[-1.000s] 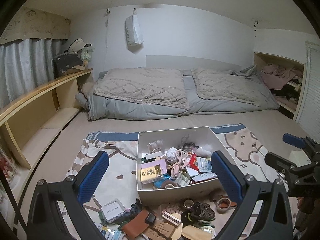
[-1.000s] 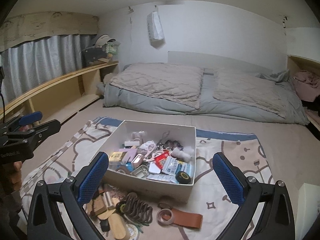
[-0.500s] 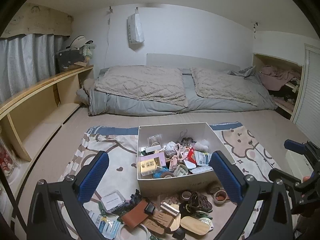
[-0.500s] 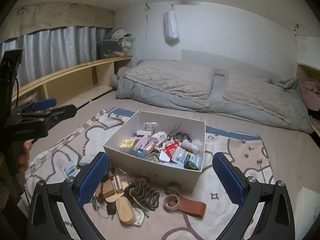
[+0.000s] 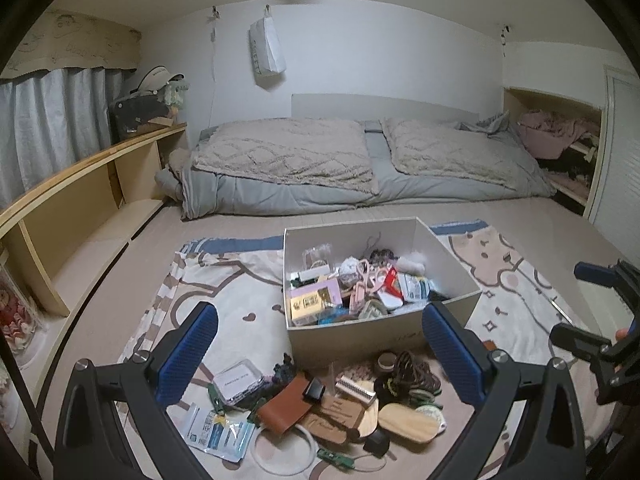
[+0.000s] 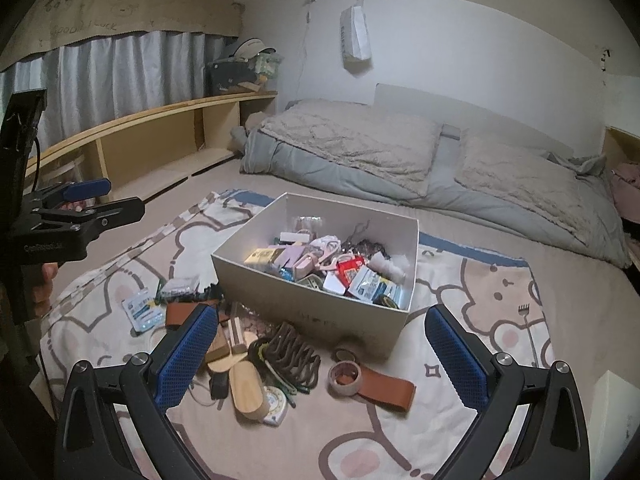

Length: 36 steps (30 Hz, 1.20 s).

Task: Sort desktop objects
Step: 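Move both tools back toward the pile of items beside the box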

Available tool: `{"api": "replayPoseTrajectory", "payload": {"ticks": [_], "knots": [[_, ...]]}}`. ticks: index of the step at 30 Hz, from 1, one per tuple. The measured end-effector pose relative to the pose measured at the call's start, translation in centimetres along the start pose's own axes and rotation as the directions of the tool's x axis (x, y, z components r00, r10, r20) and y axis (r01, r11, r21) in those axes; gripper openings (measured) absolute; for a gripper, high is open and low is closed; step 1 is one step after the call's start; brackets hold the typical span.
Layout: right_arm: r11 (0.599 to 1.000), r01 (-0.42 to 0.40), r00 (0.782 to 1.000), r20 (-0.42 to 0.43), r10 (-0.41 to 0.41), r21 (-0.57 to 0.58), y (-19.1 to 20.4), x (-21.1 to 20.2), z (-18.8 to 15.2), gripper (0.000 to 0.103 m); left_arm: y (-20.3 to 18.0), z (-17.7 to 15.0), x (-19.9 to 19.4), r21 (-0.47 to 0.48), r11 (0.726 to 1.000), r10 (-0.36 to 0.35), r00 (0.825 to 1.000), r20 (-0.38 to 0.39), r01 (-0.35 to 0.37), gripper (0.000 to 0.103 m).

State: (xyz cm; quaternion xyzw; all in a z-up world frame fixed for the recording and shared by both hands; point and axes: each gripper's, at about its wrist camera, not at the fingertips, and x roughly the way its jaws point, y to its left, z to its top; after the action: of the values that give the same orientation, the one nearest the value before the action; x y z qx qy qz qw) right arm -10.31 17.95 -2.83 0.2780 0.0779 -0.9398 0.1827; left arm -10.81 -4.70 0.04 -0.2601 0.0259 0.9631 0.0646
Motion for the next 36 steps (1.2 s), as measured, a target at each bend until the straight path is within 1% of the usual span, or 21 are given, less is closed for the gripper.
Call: {"api": "replayPoseTrajectory", "payload": {"ticks": [9,15,21,25,28,32,36], "knots": [[1.000,-0.001,1.000,-0.021,0.000,-0.015,0.0,1.0,-1.7,0.103,0.3,-2.3,1.0,0.045,0.999,0.004,0.998,-0.057,-0.002,0.103],[0.998,-0.010,0.999,-0.036,0.008,-0.055,0.5,1.7,-2.5,0.103,0.4,-3.3,1.3,0.054,0.999,0.001,0.997,-0.079,0.004,0.103],[0.997,-0.036,0.998,-0.055,0.033,-0.064,1.1,2.5,-3.0,0.103,0.5,-4.1,1.7,0.061,0.998,-0.012,0.994,-0.106,0.018,0.103],[0.998,-0.054,0.998,-0.045,0.052,-0.043,1.2,2.8,-3.4,0.103,0.8,-4.5,2.0,0.061,0.998,-0.017,0.993,-0.120,0.024,0.103],[0.999,-0.046,0.998,-0.046,0.045,-0.028,1.2,3.3,-3.7,0.103,1.2,-4.8,2.3,0.056,0.998,-0.021,0.991,-0.133,0.029,0.103],[0.998,-0.057,0.995,-0.078,0.057,0.000,1.1,4.2,-3.9,0.103,1.6,-5.2,2.5,0.057,0.998,-0.020,0.989,-0.145,0.028,0.103],[0.999,-0.051,0.993,-0.109,0.049,-0.017,1.4,4.9,-4.3,0.103,1.9,-5.7,2.9,0.059,0.998,-0.021,0.987,-0.159,0.031,0.103]]}}
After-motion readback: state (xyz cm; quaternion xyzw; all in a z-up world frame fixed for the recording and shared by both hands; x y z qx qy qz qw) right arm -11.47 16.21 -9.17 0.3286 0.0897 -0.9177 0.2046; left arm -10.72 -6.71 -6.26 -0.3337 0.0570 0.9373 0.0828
